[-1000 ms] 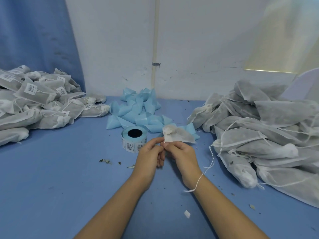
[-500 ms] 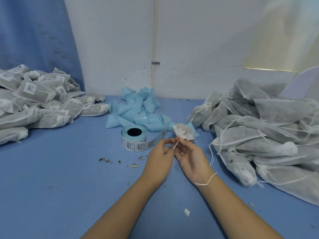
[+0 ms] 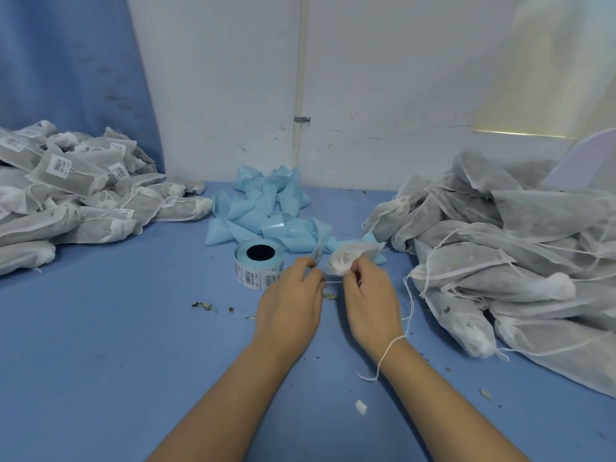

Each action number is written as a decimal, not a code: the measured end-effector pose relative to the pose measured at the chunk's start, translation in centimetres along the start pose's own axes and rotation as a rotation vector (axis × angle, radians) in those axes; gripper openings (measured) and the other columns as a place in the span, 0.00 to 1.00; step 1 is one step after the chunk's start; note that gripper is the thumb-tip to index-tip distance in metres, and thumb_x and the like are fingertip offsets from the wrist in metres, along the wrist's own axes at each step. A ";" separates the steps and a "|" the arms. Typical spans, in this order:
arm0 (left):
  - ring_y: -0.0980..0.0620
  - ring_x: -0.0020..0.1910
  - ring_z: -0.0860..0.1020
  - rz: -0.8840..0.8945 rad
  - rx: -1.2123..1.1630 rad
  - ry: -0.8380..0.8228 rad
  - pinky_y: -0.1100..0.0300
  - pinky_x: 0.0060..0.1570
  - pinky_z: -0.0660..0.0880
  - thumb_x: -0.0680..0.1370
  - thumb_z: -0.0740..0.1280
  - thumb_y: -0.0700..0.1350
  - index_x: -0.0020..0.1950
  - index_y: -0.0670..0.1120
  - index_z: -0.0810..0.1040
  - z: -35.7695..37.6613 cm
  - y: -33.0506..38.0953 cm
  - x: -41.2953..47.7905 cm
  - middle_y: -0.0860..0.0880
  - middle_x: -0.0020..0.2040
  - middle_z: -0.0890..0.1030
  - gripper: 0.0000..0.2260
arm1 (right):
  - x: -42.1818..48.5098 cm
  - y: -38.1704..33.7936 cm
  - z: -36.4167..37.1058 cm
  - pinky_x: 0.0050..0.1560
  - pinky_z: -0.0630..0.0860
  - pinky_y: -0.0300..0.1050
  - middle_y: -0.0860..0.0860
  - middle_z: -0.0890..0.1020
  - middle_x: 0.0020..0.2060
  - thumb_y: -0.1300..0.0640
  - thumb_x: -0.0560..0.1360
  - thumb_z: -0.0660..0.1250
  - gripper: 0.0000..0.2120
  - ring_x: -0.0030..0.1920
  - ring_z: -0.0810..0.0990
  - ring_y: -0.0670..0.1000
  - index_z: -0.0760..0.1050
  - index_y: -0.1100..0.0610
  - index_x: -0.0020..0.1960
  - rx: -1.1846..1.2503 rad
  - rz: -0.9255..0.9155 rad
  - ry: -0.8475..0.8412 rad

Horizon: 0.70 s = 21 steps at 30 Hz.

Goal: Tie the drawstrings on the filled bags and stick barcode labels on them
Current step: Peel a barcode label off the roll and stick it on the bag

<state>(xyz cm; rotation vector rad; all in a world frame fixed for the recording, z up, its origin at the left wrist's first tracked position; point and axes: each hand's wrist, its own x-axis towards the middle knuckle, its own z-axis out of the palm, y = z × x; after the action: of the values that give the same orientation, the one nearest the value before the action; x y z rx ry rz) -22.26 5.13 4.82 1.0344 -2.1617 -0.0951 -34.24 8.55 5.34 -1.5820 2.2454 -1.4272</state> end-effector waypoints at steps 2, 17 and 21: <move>0.47 0.51 0.78 0.026 -0.022 -0.011 0.56 0.37 0.69 0.81 0.60 0.43 0.53 0.43 0.78 0.0 0.3 0.0 0.50 0.66 0.73 0.08 | -0.3 -0.2 0.0 0.44 0.67 0.53 0.52 0.75 0.38 0.59 0.78 0.57 0.09 0.45 0.72 0.56 0.64 0.55 0.38 -0.172 -0.063 -0.019; 0.54 0.47 0.76 -0.055 -0.313 -0.045 0.53 0.41 0.73 0.81 0.59 0.45 0.52 0.48 0.76 0.7 -0.5 0.3 0.55 0.53 0.76 0.07 | -1.0 -0.7 0.1 0.58 0.70 0.53 0.47 0.77 0.65 0.68 0.69 0.65 0.21 0.64 0.72 0.55 0.77 0.58 0.61 -0.170 -0.229 0.032; 0.56 0.53 0.74 0.017 -0.200 -0.034 0.59 0.37 0.67 0.81 0.59 0.46 0.55 0.49 0.77 0.6 -0.2 0.3 0.58 0.70 0.67 0.08 | -1.0 -0.4 0.2 0.60 0.70 0.50 0.47 0.80 0.61 0.66 0.73 0.65 0.17 0.60 0.74 0.53 0.79 0.56 0.60 -0.095 -0.242 0.065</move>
<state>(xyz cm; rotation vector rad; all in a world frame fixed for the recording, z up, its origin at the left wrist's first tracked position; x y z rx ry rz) -22.61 4.63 4.47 0.9047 -2.1407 -0.3160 -33.39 9.09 5.04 -1.9224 2.2512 -1.4638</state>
